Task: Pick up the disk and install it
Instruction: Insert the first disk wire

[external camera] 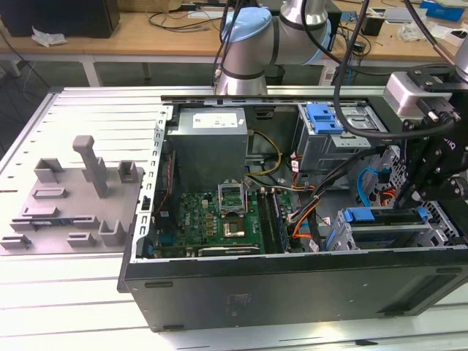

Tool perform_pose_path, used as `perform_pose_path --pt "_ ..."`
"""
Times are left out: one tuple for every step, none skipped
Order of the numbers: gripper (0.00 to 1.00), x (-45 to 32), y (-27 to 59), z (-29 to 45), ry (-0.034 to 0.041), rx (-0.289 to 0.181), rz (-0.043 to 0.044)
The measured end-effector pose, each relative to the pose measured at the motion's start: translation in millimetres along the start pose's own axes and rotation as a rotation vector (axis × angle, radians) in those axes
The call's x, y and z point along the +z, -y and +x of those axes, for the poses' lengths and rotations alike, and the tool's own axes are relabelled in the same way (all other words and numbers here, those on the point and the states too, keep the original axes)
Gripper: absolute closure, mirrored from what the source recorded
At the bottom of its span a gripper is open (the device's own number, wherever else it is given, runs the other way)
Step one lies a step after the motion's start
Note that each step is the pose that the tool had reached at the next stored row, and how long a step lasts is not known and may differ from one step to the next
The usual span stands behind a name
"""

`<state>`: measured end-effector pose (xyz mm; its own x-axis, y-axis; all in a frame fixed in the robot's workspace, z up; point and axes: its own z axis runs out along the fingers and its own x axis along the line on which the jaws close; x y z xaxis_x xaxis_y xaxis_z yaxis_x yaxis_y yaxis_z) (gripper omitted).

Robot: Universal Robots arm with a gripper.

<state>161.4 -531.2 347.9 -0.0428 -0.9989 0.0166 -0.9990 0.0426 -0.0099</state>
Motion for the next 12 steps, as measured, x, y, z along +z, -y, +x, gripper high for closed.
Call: perform_pose_path --pt "0.83 0.4 -0.1 0.0 0.0 0.0 0.0" --pt "0.83 0.6 -0.1 0.0 0.0 0.0 0.0" --pt "0.83 1.0 -0.1 0.0 0.0 0.0 0.0" --pt "0.83 1.2 -0.1 0.0 0.0 0.0 0.0001" --pt "0.83 1.4 -0.1 0.0 0.0 0.0 0.0" --pt "0.83 1.6 -0.2 0.0 0.0 0.0 0.0" --pt "0.83 1.9 -0.2 0.0 0.0 0.0 0.0" --pt "0.83 2.4 -0.2 0.0 0.0 0.0 0.0" --pt "0.83 2.7 -0.2 0.0 0.0001 0.0 0.0" --pt "0.83 3.3 -0.2 0.0 0.0 0.0 0.0" --pt "0.83 3.8 -0.2 0.0 0.0001 0.0 0.0" --pt "0.83 4.1 -0.2 -0.1 0.0 0.0 0.0"
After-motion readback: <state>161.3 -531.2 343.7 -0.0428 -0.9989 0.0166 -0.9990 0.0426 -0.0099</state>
